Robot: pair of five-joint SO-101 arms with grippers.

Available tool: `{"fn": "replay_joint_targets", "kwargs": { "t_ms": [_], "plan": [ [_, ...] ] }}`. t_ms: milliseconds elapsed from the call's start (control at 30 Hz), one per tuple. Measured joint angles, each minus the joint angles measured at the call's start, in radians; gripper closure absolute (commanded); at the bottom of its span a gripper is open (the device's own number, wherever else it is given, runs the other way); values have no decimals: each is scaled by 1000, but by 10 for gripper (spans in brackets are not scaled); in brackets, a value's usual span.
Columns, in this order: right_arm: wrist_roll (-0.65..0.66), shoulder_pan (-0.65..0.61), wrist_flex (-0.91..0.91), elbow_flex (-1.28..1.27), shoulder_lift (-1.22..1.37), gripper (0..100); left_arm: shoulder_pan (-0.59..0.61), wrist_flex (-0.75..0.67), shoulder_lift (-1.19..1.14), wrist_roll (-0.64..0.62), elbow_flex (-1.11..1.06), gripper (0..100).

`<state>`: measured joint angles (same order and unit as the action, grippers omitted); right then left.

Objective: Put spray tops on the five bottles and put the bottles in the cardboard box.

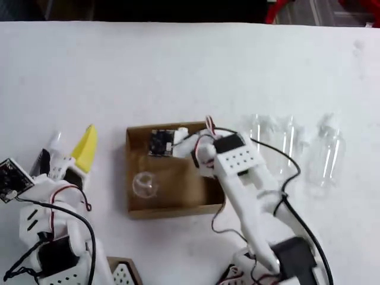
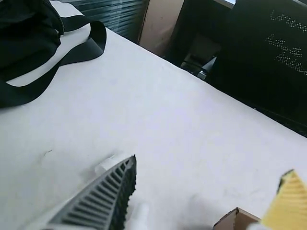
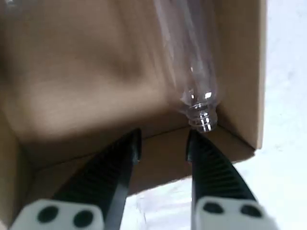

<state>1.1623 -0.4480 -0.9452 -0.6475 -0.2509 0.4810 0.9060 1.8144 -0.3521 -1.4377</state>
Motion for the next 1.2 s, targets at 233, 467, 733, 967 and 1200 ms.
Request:
{"fn": "replay_joint_targets", "kwargs": {
  "t_ms": [233, 467, 733, 967, 1200],
  "plan": [
    [12, -2, 0, 117, 144, 861, 0, 0, 0, 0, 0, 585],
    [51, 6, 0, 183, 233, 861, 0, 0, 0, 0, 0, 585],
    [98, 57, 0, 183, 253, 861, 0, 0, 0, 0, 0, 585],
    [129, 28, -106, 183, 253, 864, -28, 0, 0, 3, -21, 585],
    [181, 0, -213, 183, 155, 861, -34, 0, 0, 3, -21, 585]
  ]
}}
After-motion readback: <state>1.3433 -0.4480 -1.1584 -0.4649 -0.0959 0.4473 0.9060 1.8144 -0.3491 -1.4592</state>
